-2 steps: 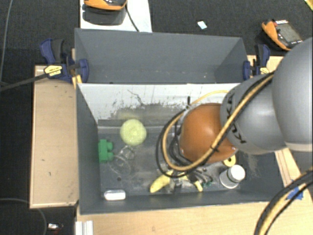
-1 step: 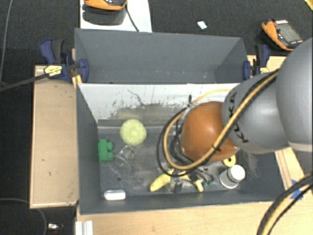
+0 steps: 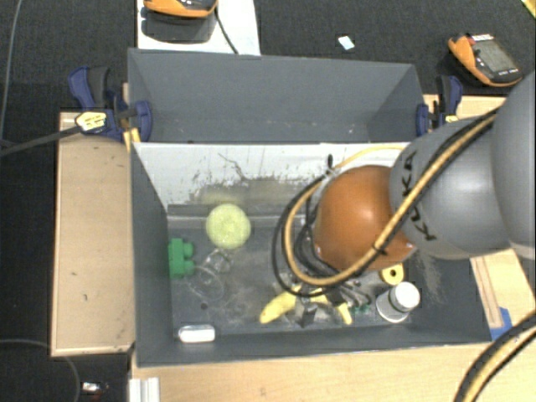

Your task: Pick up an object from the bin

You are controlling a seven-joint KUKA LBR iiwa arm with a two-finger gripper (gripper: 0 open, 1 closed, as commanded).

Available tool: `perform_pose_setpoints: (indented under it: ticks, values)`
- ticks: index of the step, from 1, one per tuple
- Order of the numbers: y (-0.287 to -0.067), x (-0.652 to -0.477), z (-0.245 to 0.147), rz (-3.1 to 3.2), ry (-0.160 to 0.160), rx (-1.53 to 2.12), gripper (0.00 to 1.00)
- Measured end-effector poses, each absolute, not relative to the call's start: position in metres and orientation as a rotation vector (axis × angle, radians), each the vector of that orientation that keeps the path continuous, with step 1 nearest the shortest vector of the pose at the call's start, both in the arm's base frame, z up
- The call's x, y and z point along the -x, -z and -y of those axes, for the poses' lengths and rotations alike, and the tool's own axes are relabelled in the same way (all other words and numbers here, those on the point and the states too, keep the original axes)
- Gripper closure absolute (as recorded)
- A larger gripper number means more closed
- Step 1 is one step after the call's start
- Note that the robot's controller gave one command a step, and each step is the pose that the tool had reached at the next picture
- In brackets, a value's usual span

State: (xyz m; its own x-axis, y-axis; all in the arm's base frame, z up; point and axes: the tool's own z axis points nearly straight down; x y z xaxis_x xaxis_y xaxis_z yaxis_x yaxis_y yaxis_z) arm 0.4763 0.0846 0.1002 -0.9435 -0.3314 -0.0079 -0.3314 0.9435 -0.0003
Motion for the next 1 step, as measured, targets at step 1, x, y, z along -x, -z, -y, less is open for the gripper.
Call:
perform_pose_setpoints:
  ticks: [1]
  values:
    - [-0.1174,-0.4767,-0.0847,-3.088,-0.002,0.525,1.00]
